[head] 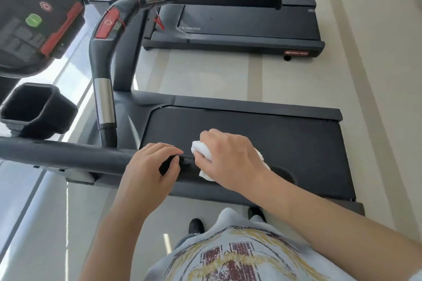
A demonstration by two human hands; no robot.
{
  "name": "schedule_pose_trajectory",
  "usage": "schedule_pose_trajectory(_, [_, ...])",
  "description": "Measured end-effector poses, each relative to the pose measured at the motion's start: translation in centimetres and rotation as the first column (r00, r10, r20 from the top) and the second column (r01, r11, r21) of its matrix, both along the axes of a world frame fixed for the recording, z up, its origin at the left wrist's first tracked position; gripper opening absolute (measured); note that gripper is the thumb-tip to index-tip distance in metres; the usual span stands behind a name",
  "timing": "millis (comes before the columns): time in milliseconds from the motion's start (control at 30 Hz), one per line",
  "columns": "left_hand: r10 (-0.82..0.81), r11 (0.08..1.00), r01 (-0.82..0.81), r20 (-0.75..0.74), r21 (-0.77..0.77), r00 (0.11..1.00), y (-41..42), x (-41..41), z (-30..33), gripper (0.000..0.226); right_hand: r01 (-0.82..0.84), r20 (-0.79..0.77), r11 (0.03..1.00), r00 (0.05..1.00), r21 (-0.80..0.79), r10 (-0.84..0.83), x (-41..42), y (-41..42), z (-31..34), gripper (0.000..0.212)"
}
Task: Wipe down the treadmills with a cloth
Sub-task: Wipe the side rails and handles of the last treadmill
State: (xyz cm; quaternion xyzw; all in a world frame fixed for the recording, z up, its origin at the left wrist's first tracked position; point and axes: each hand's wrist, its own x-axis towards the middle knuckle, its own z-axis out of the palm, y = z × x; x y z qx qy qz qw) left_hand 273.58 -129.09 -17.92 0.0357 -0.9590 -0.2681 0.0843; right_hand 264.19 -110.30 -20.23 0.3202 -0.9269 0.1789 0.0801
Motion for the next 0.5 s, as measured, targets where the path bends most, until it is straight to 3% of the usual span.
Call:
schedule_pose_trajectory(167, [-0.119, 0.993, 0.119, 0.010, -0.025, 0.993, -2.9, 0.1, -0.4, 0.018, 0.059, -0.030, 0.998, 0.998, -0.006, -0.059, 0.9, -4.0, -0.1, 0.037])
schedule_pose_trajectory(333, [-0.281, 0.960, 0.281, 0.020, 0.003, 0.960, -2.5, -1.1, -1.0, 0.019, 0.203, 0.043, 0.970, 0.979, -0.133, -0.199, 2.1, -2.9, 0.4, 0.044])
schedule_pose_trajectory(500, [-0.359, 0.933, 0.359, 0.004, -0.014, 0.933, -0.3, -2.3, -1.8, 0.027, 0.510, 0.092, 0.859, 0.858, -0.039, -0.505, 2.2, 3.3, 1.0, 0.052])
